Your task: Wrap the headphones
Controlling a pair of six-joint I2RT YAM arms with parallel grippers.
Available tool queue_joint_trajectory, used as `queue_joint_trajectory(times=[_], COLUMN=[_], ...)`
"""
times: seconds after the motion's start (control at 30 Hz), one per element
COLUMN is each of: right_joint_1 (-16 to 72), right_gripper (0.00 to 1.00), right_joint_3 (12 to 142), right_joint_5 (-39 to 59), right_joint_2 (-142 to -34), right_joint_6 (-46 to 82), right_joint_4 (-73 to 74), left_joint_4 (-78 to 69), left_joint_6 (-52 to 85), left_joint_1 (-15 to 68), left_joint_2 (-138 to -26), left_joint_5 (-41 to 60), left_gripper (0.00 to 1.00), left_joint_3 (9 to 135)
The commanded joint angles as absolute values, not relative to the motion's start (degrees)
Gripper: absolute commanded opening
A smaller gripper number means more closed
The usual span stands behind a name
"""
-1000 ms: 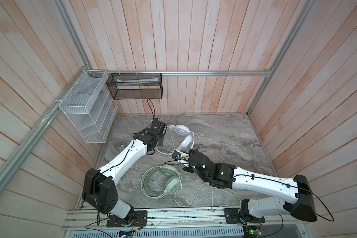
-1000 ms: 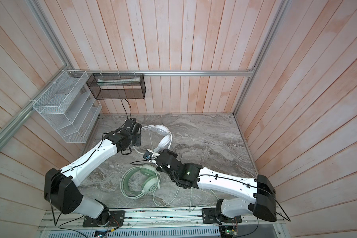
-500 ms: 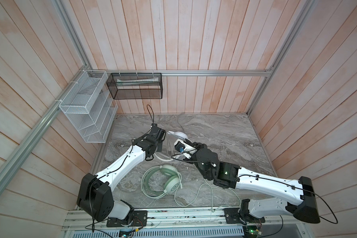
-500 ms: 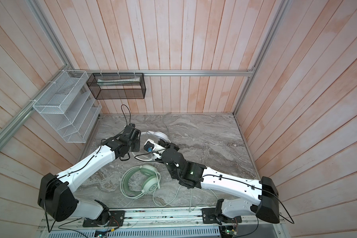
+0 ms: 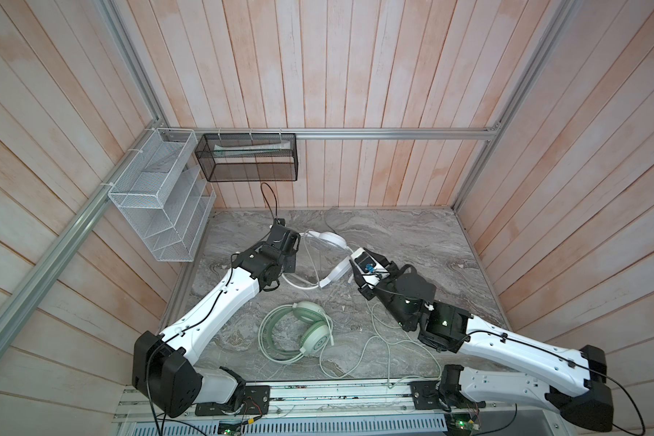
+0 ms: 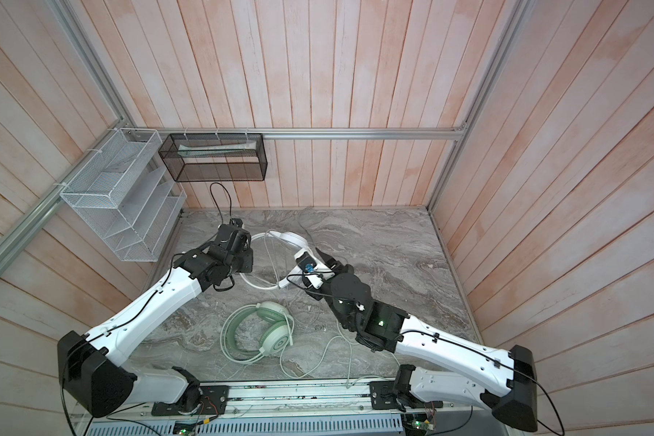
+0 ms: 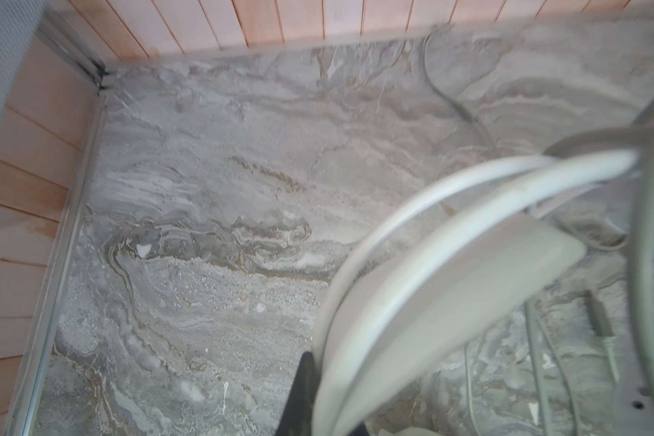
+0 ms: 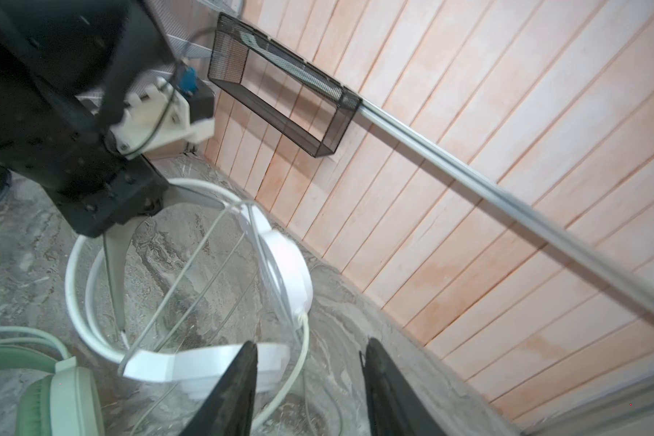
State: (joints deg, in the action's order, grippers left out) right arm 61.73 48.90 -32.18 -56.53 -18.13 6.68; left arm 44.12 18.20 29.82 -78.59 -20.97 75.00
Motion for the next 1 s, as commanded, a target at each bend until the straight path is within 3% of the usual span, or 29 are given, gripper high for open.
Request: queue_joint_trajectory(times=[0.0, 0.27, 0.5, 0.73, 0.97], right_joint_1=[58.4, 55.8, 53.3, 47.3, 47.1], right_gripper=[0.57, 0.66, 0.69, 0.7, 0.72], right_joint_3=[44.0, 25.8, 20.2, 19.1, 20.3], right_joint_5=[-27.0, -20.4, -17.3, -10.1, -5.0], right_joint_2=[-52.7, -45.2, -53.4, -61.8, -71.2], right_joint_6=[-8.6, 1.7, 2.0, 3.6, 3.9], right_joint_4=[11.0, 31.6, 48.0, 60.9, 66.3], left_joint_4=[43.9, 55.2, 65.6, 64.9, 64.3], left_joint_6=[18.9, 15.9, 12.5, 11.9, 11.6], left_joint_1=[30.2, 37.8, 46.7, 49.2, 50.1], left_joint_2=[-75.1, -79.5, -89.7, -90.8, -90.0], left_joint_5=[-18.9, -24.5, -31.9, -32.8, -32.7], left_gripper=[0.0, 0.0, 0.0, 0.0, 0.0], left_joint_3=[85.2, 110.6, 134.3, 137.4, 139.0])
